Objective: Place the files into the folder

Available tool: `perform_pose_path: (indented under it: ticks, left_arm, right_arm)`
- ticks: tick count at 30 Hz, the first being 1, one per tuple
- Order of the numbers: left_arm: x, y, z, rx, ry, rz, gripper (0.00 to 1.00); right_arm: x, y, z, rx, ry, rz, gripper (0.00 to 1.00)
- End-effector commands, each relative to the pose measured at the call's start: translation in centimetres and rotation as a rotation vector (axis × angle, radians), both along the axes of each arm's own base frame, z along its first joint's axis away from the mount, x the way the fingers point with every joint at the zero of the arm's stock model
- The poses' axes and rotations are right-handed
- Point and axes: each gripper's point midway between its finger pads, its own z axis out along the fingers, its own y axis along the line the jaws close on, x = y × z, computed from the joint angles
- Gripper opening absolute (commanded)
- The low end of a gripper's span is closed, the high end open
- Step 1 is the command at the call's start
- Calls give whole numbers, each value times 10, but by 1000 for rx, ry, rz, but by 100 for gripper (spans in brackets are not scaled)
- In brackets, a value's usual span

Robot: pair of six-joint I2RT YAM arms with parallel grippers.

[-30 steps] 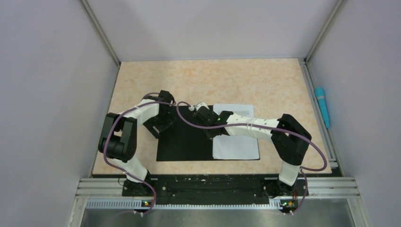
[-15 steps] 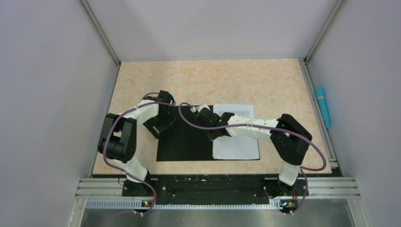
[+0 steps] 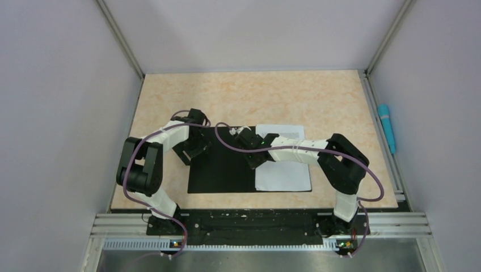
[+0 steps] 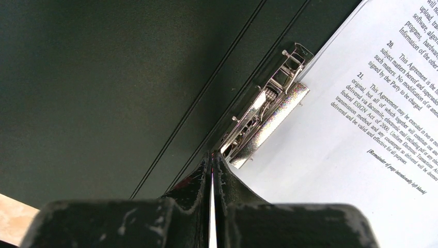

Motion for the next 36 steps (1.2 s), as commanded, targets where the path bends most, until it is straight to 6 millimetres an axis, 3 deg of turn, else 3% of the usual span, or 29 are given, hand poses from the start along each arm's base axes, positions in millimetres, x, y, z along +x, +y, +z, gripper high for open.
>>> perform_pose_path:
  ticks: [1,14,36]
  left_arm:
    - [-28,4,-34,27,120,-44,88]
    - [-26,4,-33,24,108,-45,87]
    - [-23,6,-33,33,103,-47,87]
  right_arm:
    - [-20,-44,-48,-179,140,-36,0]
    - [-10,4,-24,3,147,-24,0]
    - [11,25,12,83,68,-34,0]
